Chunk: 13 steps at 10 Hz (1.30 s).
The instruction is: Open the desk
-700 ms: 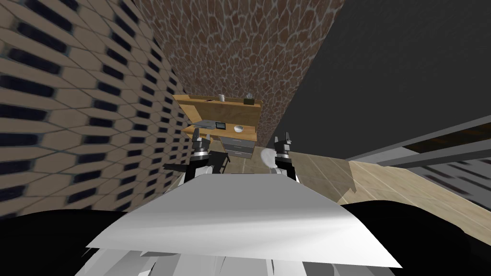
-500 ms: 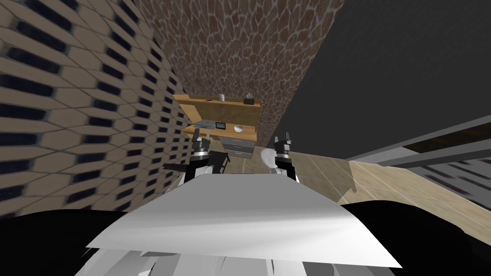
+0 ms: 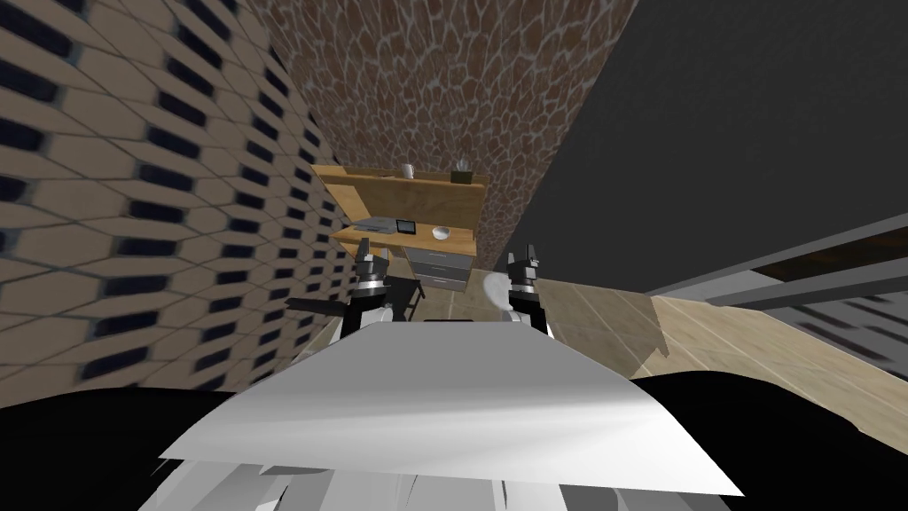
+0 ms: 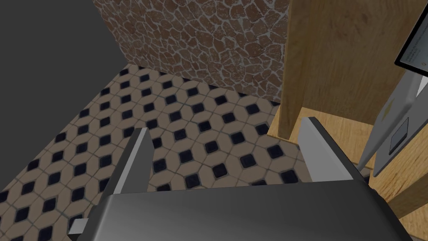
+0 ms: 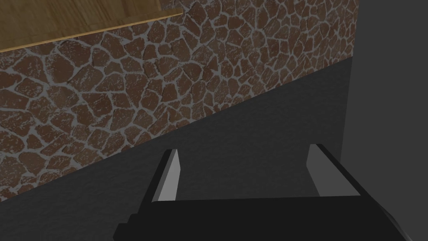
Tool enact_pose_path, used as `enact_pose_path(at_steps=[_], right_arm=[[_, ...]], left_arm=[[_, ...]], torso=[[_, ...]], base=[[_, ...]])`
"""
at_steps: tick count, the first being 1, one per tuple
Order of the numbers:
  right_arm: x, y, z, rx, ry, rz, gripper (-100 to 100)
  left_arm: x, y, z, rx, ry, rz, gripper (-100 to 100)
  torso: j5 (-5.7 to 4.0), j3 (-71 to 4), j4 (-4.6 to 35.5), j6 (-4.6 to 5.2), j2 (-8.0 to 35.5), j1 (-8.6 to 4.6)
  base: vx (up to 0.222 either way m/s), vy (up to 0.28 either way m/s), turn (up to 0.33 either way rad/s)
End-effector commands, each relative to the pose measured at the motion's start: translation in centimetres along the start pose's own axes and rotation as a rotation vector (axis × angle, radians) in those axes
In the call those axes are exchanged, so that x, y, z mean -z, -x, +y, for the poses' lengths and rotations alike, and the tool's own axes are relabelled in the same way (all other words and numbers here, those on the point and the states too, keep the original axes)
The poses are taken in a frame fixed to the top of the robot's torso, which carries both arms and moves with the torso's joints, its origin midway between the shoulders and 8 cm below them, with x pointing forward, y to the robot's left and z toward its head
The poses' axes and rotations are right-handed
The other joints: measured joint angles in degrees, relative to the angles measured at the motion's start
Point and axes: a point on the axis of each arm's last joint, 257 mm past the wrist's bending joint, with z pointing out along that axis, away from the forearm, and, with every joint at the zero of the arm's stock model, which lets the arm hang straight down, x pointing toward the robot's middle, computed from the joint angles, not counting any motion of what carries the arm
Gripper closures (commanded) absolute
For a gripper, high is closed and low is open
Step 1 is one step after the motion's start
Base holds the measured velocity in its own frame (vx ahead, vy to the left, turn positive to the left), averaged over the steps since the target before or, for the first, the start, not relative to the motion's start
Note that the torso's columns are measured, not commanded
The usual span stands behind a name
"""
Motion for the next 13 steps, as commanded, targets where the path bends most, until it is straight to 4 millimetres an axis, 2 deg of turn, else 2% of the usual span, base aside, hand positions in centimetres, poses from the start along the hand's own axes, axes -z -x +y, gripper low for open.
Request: enact_pose_path(at_steps=[1, 2, 3, 5, 11, 12, 13], right_arm=[[0.0, 0.0, 0.0, 0.000, 0.000, 0.000, 0], [0.0, 0.0, 0.0, 0.000, 0.000, 0.000, 0], [0.0, 0.0, 0.0, 0.000, 0.000, 0.000, 0], [0.0, 0.0, 0.0, 0.000, -0.001, 0.000, 0], [0.0, 0.0, 0.0, 0.000, -0.001, 0.000, 0], [0.0, 0.0, 0.0, 0.000, -0.001, 0.000, 0], [0.0, 0.0, 0.0, 0.000, -0.001, 0.000, 0]], left_arm=[[0.0, 0.0, 0.0, 0.000, 0.000, 0.000, 0], [0.0, 0.0, 0.0, 0.000, 0.000, 0.000, 0], [0.1, -0.3, 0.7, -0.016, 0.010, 0.027, -100], [0.5, -0.5, 2.5, -0.032, 0.034, 0.055, -100], [1.9, -0.7, 7.6, -0.046, 0.100, 0.082, -100], [1.9, -0.7, 7.6, -0.046, 0.100, 0.082, -100], [2.2, -0.8, 8.5, -0.046, 0.111, 0.085, -100]], torso=[[0.00, -8.46, 4.23, 0.00, 4.23, 0.00], [0.00, -16.92, 8.46, 0.00, 8.46, 0.00], [0.00, -25.38, 12.69, 0.00, 12.69, 0.00], [0.01, -30.53, 15.10, 0.01, 15.01, 0.04], [0.00, -30.74, 15.38, 0.01, 15.38, 0.00], [0.00, -30.75, 15.37, -0.01, 15.37, -0.01], [-0.01, -30.72, 15.39, -0.01, 15.43, -0.03]], base=[[0.000, 0.000, 0.000], [0.000, 0.000, 0.000], [0.025, -0.001, -0.019], [0.070, 0.008, -0.049], [0.086, 0.020, -0.038], [0.057, 0.013, -0.016], [0.044, 0.009, -0.032]])
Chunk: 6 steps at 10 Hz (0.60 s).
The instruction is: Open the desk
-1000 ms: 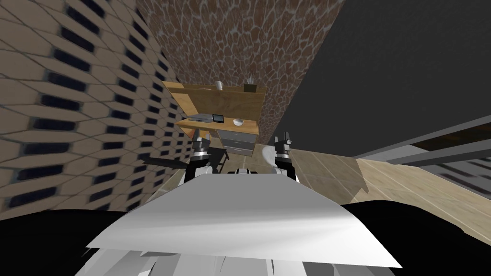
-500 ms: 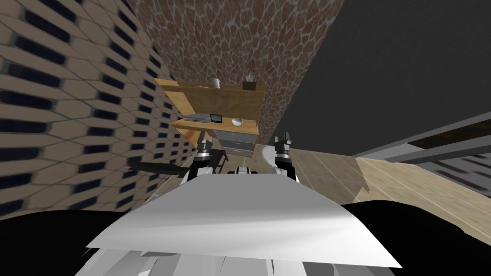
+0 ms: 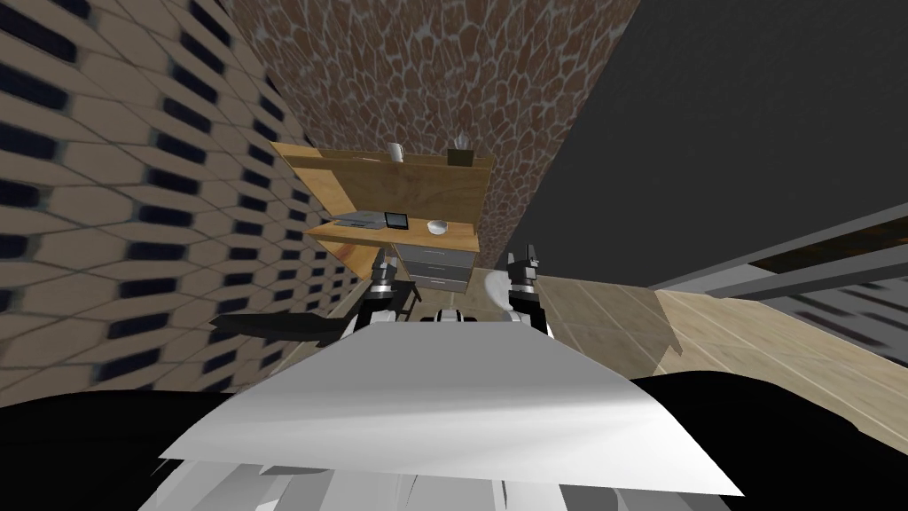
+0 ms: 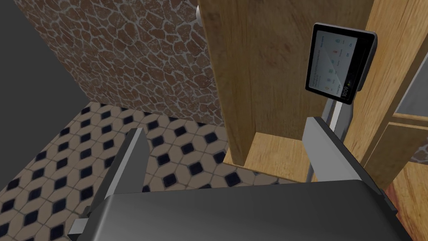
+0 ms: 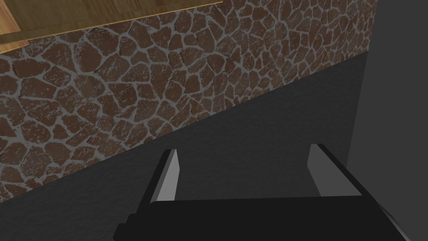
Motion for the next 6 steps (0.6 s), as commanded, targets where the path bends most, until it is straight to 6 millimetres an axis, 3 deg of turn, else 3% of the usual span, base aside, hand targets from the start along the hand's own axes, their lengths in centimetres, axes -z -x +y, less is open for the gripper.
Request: enact_pose_path(at_steps=[1, 6], right_arm=[[0.0, 0.0, 0.0, 0.000, 0.000, 0.000, 0], [0.0, 0.0, 0.0, 0.000, 0.000, 0.000, 0]], left_arm=[[0.5, -0.2, 2.0, -0.001, 0.022, 0.005, -100], [1.8, -0.8, 6.2, -0.003, 0.077, 0.020, -100]], torso=[[0.00, 0.02, 0.01, 0.01, 0.01, 0.00], [0.01, -0.03, -0.01, 0.01, -0.06, 0.02]], base=[[0.060, 0.014, -0.043], [0.088, 0.011, -0.044]])
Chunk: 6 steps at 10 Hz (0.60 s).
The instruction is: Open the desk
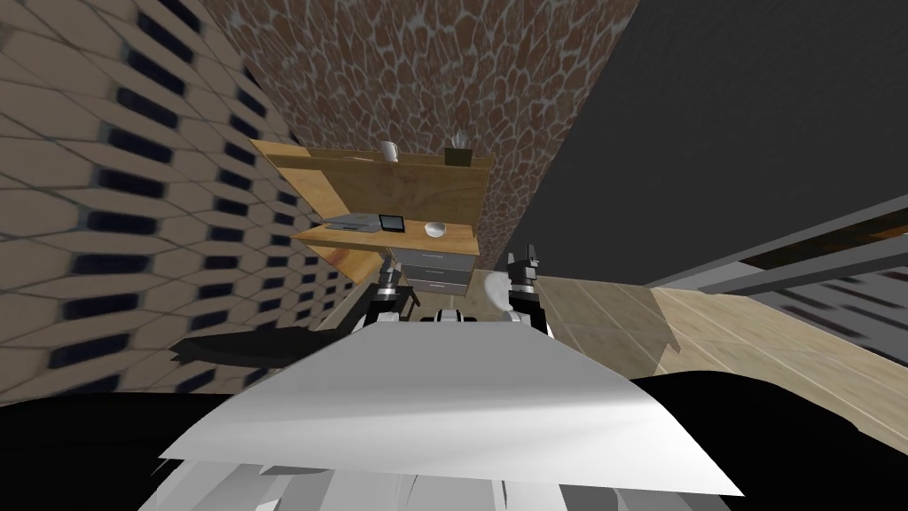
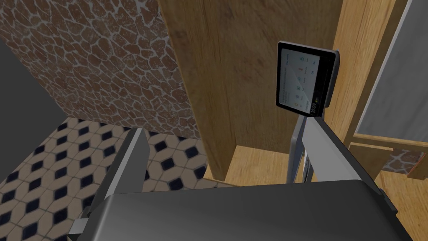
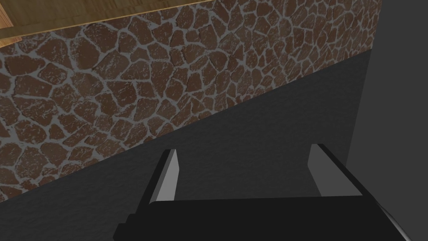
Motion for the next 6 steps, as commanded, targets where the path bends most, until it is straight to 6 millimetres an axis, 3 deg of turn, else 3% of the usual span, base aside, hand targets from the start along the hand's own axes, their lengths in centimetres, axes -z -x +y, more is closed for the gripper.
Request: enact_pose_path(at_steps=[1, 6], right_arm=[[0.0, 0.0, 0.0, 0.000, 0.000, 0.000, 0], [0.0, 0.0, 0.0, 0.000, 0.000, 0.000, 0]], left_arm=[[0.7, -0.5, 2.1, -0.003, 0.024, 0.011, -100], [1.7, -0.8, 5.2, -0.006, 0.069, 0.020, -100]], torso=[[-0.01, 0.02, 0.01, 0.00, 0.02, -0.04], [0.01, 0.00, 0.00, -0.01, 0.01, 0.02]], base=[[0.087, 0.001, -0.041], [0.061, 0.021, -0.027]])
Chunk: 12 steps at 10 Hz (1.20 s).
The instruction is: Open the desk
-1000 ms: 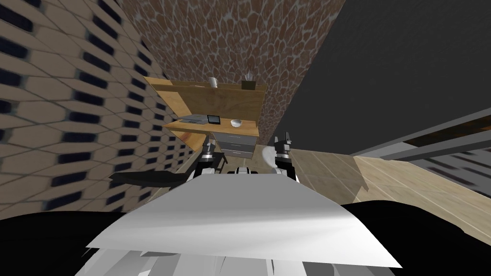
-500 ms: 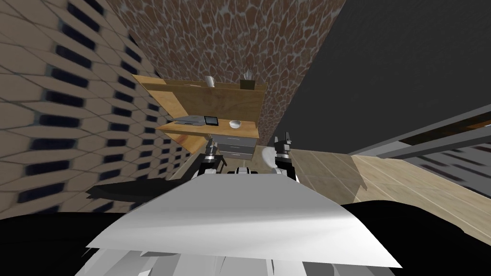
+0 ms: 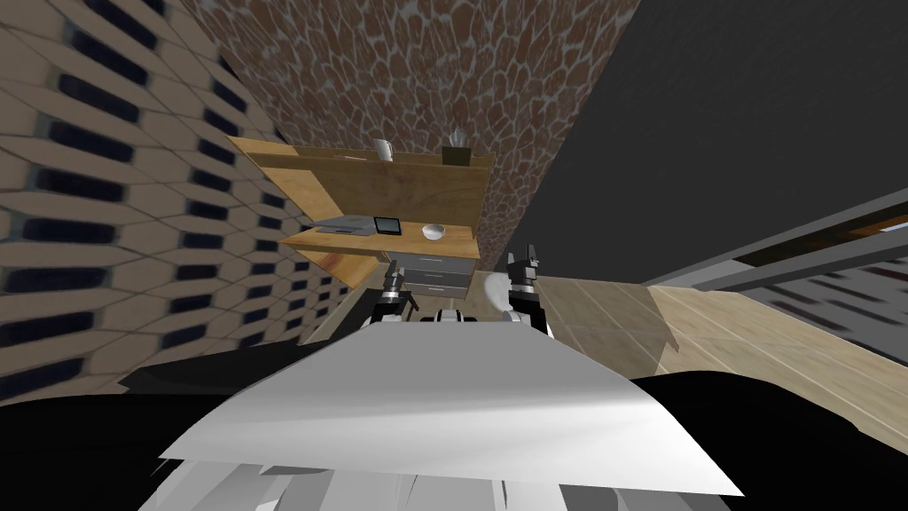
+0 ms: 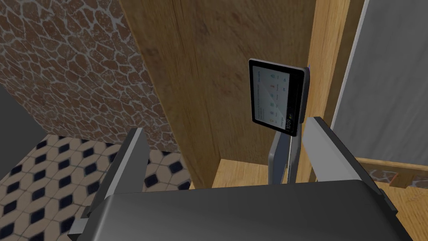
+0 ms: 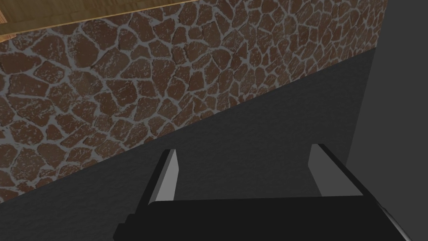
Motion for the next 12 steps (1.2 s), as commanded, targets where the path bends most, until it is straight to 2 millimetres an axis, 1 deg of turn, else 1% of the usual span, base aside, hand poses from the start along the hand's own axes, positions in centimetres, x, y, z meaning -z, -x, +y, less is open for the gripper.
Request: enact_pose_path(at_steps=[1, 2, 3, 5, 6, 9, 11, 12], right_arm=[[0.0, 0.0, 0.0, 0.000, 0.000, 0.000, 0], [0.0, 0.0, 0.0, 0.000, 0.000, 0.000, 0], [0.0, 0.0, 0.0, 0.000, 0.000, 0.000, 0], [0.0, 0.0, 0.0, 0.000, 0.000, 0.000, 0], [0.0, 0.0, 0.0, 0.000, 0.000, 0.000, 0], [0.0, 0.0, 0.0, 0.000, 0.000, 0.000, 0], [0.0, 0.0, 0.0, 0.000, 0.000, 0.000, 0], [0.0, 0.0, 0.0, 0.000, 0.000, 0.000, 0]], left_arm=[[0.6, -0.4, 2.1, 0.000, 0.025, 0.007, -100], [0.7, -0.4, 2.4, -0.001, 0.032, 0.006, -100], [1.0, -0.6, 3.4, 0.000, 0.047, 0.009, -100], [1.6, -1.0, 4.9, 0.002, 0.067, 0.014, -100], [1.8, -1.0, 5.3, 0.002, 0.076, 0.013, -100], [2.9, -1.6, 7.9, 0.004, 0.116, 0.023, -100], [3.3, -1.8, 8.8, 0.004, 0.131, 0.026, -100], [3.8, -2.0, 9.6, 0.004, 0.144, 0.030, -100]], torso=[[0.00, 0.01, 0.01, 0.01, 0.00, -0.01], [-0.01, -0.03, -0.01, 0.02, -0.08, -0.04], [-0.02, -0.02, 0.00, 0.00, -0.03, -0.05], [0.00, -0.02, -0.01, 0.01, -0.05, -0.01], [0.00, -0.04, -0.01, 0.01, -0.07, 0.01], [-0.01, 0.00, 0.00, 0.01, -0.02, -0.05], [0.01, -0.05, -0.02, 0.01, -0.09, 0.03], [0.00, 0.02, 0.01, 0.00, 0.04, 0.00]], base=[[0.080, 0.022, -0.058], [0.065, 0.015, -0.020], [0.057, 0.016, -0.025], [0.085, 0.021, -0.046], [0.059, 0.021, -0.018], [0.073, 0.015, -0.042], [0.079, 0.028, -0.035], [0.054, 0.015, -0.027]])
